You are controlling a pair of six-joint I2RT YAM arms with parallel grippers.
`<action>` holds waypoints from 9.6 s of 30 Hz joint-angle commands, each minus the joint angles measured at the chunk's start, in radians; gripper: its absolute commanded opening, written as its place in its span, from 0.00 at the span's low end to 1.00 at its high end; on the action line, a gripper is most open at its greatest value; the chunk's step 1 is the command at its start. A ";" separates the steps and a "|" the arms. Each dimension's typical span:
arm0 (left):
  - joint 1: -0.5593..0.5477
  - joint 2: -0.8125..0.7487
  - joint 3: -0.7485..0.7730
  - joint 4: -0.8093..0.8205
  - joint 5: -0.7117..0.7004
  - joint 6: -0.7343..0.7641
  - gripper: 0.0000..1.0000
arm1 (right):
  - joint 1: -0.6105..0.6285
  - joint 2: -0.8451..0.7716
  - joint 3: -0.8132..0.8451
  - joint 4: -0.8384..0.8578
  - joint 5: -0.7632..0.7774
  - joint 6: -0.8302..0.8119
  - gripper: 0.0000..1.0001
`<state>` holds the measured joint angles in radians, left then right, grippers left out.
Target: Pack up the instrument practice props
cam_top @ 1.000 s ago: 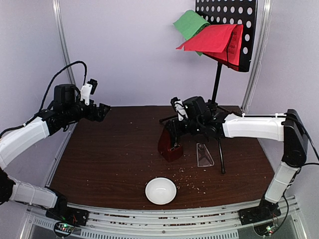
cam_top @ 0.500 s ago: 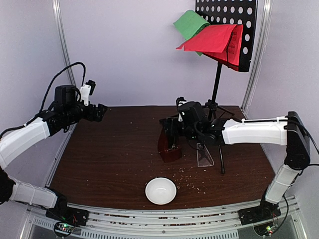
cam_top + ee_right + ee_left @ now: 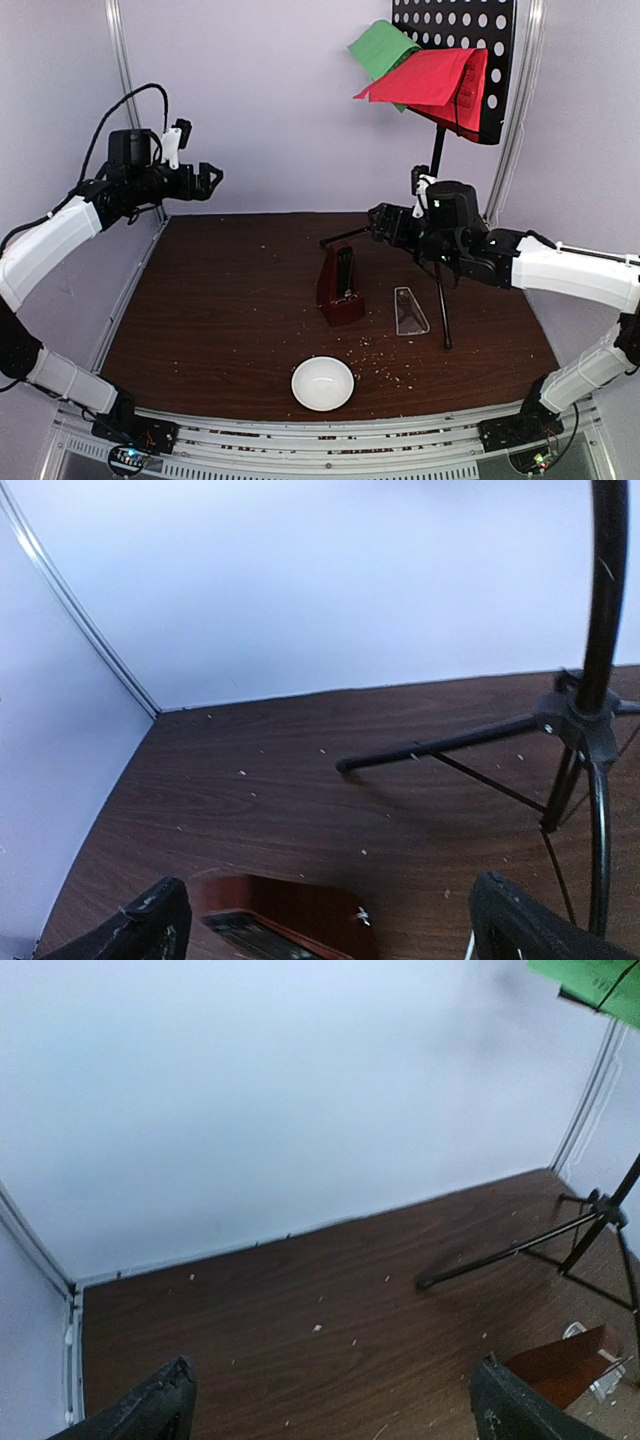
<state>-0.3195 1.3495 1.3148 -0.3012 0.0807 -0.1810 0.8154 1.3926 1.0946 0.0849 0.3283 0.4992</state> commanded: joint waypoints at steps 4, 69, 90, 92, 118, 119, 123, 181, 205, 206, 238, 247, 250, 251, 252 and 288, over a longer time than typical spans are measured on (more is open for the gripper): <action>0.007 -0.103 -0.105 0.173 -0.122 0.066 0.98 | -0.101 -0.072 -0.302 0.151 -0.195 0.098 0.97; 0.007 -0.118 -0.099 0.249 0.043 -0.041 0.98 | -0.013 0.005 -0.310 0.412 -0.496 -0.145 1.00; 0.008 -0.205 -0.278 0.366 -0.032 0.115 0.98 | -0.081 0.319 -0.021 0.491 -0.922 -0.459 1.00; 0.007 -0.213 -0.283 0.368 -0.041 0.120 0.98 | -0.084 0.355 0.014 0.467 -0.929 -0.481 1.00; 0.007 -0.186 -0.294 0.369 -0.068 0.124 0.98 | -0.085 0.510 0.068 0.428 -0.914 -0.565 0.92; 0.007 -0.184 -0.296 0.369 -0.067 0.124 0.98 | -0.085 0.512 0.068 0.430 -0.914 -0.563 0.91; 0.006 -0.182 -0.296 0.370 -0.062 0.123 0.98 | -0.086 0.518 0.067 0.441 -0.915 -0.555 0.84; 0.005 -0.180 -0.308 0.376 -0.082 0.135 0.98 | -0.122 0.571 0.061 0.512 -0.972 -0.417 0.67; 0.005 -0.190 -0.303 0.369 -0.085 0.137 0.98 | -0.136 0.433 -0.005 0.548 -0.976 -0.369 1.00; 0.005 -0.196 -0.303 0.370 -0.084 0.138 0.98 | -0.141 0.410 -0.023 0.548 -0.965 -0.372 1.00; -0.471 0.007 -0.486 0.536 0.076 -0.016 0.98 | -0.665 -0.543 -0.843 0.561 -0.373 -0.163 1.00; -0.491 0.169 -0.446 0.591 0.042 -0.012 0.98 | -0.668 -0.564 -0.892 0.612 -0.335 -0.148 1.00; -0.495 0.204 -0.430 0.611 0.047 -0.008 0.98 | -0.668 -0.581 -0.910 0.622 -0.320 -0.147 1.00; -0.496 0.212 -0.426 0.619 0.048 -0.006 0.98 | -0.668 -0.583 -0.914 0.624 -0.320 -0.148 1.00; -0.496 0.221 -0.423 0.626 0.050 -0.006 0.98 | -0.669 -0.590 -0.921 0.628 -0.320 -0.148 1.00; -0.498 0.332 -0.331 0.643 -0.072 0.005 0.69 | -0.668 -0.590 -0.954 0.678 -0.302 -0.152 1.00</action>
<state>-0.8127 1.6711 0.9615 0.2916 0.0196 -0.1818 0.1516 0.8040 0.1558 0.7341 0.0135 0.3454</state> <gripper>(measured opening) 0.724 0.999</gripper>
